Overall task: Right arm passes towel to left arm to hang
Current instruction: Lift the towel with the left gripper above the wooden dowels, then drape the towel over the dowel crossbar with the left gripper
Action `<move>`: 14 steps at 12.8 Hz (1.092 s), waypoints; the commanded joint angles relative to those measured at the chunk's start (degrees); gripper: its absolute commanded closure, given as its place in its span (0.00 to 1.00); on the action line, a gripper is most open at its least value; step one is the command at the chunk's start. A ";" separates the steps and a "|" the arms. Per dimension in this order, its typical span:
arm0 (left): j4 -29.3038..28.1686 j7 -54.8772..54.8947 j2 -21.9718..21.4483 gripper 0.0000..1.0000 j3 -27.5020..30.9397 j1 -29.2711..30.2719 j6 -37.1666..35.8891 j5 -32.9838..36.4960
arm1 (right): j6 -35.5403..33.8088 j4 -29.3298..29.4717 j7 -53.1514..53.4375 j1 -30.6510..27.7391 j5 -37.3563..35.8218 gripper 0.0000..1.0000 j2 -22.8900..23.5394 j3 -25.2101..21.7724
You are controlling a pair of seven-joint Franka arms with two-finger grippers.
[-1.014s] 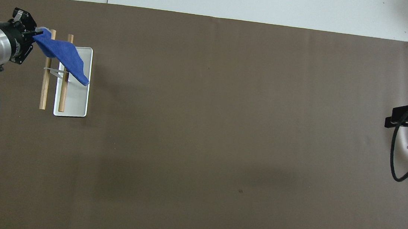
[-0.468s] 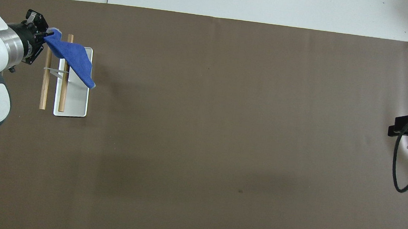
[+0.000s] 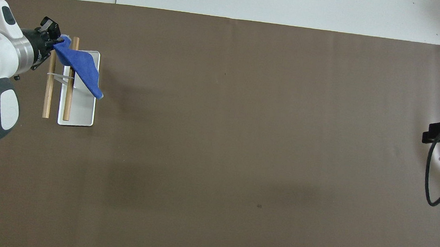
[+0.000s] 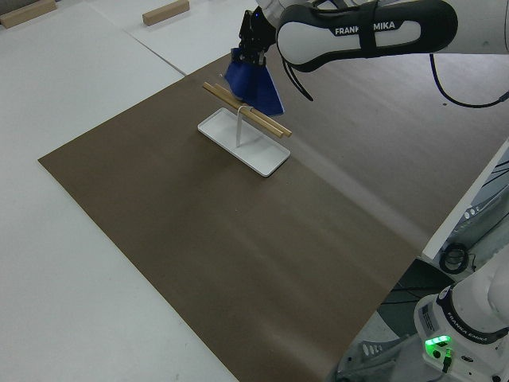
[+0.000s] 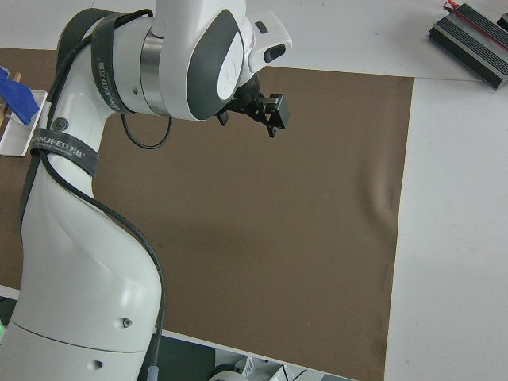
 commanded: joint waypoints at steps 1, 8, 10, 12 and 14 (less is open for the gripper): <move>0.47 6.67 0.35 1.00 0.55 0.35 -0.13 0.82 | 1.90 -1.67 -1.19 0.30 -1.07 0.00 -1.16 0.20; 1.78 12.31 0.44 1.00 1.51 2.28 -1.54 0.73 | 1.46 -1.84 0.03 1.36 -0.81 0.00 -1.33 0.29; 3.44 12.32 1.14 1.00 1.60 3.07 -1.45 0.55 | 1.46 -1.76 0.65 0.92 0.33 0.00 -1.16 0.12; 6.17 12.40 2.02 1.00 1.60 3.42 -1.98 -2.94 | 1.46 -1.84 0.74 0.74 0.42 0.00 -1.25 0.03; 7.41 13.45 2.46 1.00 1.60 3.95 -2.51 -3.84 | 1.63 -2.02 0.57 -0.13 0.51 0.00 -1.25 0.11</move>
